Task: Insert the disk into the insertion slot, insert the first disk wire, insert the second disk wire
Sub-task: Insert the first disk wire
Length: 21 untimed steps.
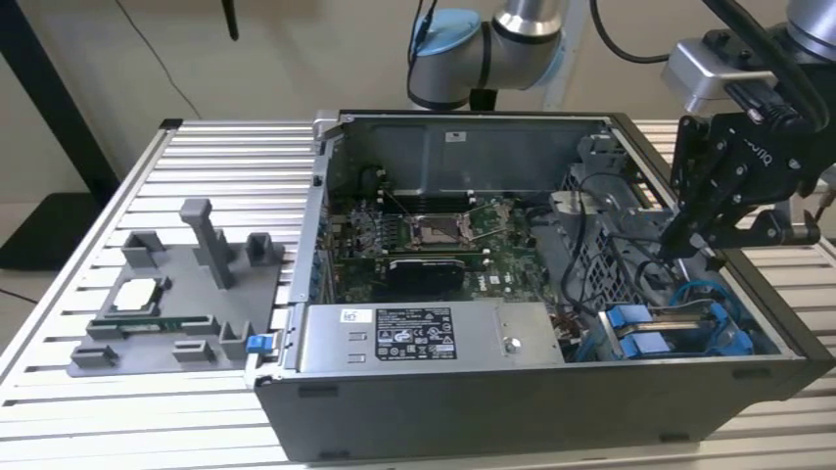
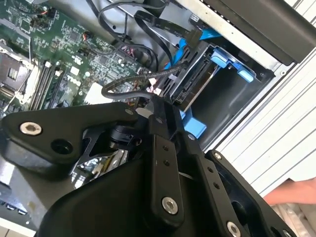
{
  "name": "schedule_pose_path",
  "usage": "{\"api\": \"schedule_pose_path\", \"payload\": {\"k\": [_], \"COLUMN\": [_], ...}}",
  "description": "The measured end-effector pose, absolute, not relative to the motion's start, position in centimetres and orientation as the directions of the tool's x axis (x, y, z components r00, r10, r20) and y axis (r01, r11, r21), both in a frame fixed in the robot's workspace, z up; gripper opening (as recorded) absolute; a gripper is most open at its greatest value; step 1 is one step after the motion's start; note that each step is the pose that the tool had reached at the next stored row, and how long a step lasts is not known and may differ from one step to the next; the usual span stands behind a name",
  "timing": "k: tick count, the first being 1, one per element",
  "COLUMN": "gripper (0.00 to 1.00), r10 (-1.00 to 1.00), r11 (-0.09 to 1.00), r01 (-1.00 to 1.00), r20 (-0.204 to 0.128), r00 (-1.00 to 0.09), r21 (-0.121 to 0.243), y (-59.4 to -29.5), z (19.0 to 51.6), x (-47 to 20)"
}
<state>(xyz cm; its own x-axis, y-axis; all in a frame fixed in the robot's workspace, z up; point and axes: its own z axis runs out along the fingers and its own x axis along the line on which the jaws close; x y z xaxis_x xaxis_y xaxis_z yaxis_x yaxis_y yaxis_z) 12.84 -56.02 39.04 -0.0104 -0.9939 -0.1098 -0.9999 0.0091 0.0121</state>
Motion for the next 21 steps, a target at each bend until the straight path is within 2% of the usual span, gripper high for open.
{"api": "schedule_pose_path", "payload": {"k": [8, 21], "gripper": [0.00, 0.00], "r10": [-0.994, -0.995], "r11": [0.009, 0.010], "r01": [-0.998, -0.997], "r20": [-0.107, -0.096], "r00": [-0.016, -0.018], "r21": [0.061, 0.080], "y": [-56.2, -57.5], "z": [38.7, 37.7], "x": [14.6, 15.8]}}
